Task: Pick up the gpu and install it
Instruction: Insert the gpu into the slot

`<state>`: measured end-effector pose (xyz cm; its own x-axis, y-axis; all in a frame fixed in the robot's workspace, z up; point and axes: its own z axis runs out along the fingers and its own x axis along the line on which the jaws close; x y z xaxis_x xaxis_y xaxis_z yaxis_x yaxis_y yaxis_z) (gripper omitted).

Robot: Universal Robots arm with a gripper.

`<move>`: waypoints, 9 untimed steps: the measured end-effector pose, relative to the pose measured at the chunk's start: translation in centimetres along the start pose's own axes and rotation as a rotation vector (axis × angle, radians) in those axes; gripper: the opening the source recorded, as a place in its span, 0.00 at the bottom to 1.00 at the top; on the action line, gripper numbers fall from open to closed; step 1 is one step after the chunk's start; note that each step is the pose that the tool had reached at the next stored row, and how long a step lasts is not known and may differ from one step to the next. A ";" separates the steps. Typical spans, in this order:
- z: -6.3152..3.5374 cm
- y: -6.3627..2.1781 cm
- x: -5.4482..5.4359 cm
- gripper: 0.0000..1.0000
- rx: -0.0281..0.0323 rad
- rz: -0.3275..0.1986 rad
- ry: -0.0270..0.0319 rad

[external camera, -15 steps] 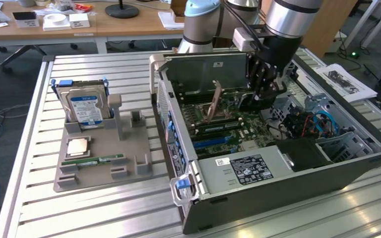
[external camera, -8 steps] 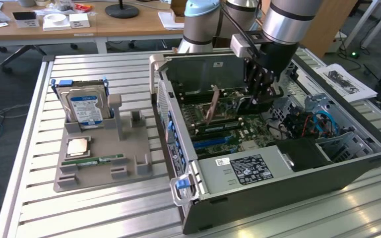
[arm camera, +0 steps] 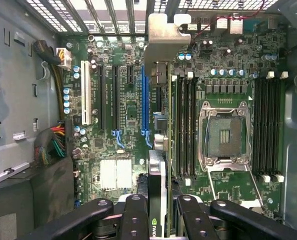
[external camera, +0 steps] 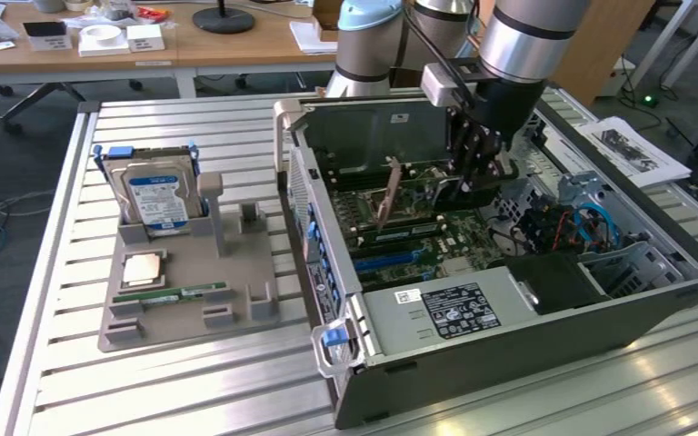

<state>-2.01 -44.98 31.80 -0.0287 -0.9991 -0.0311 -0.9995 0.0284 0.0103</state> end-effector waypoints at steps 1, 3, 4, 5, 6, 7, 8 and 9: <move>0.00 0.01 0.0 0.27 0.0000 0.000 0.0000; 0.01 0.04 0.0 0.27 0.0000 0.000 0.0001; 0.02 0.08 0.0 0.27 0.0001 0.000 0.0001; 0.04 0.12 0.0 0.27 0.0003 0.000 0.0001; 0.06 0.17 0.0 0.27 0.0005 0.000 0.0000; 0.09 0.25 0.0 0.27 0.0006 0.000 0.0000; 0.12 0.34 0.0 0.27 0.0008 0.000 0.0001; 0.15 0.45 0.0 0.27 0.0011 0.000 0.0001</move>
<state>-2.46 -44.98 31.66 -0.0287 -0.9991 -0.0310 -0.9996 0.0284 0.0093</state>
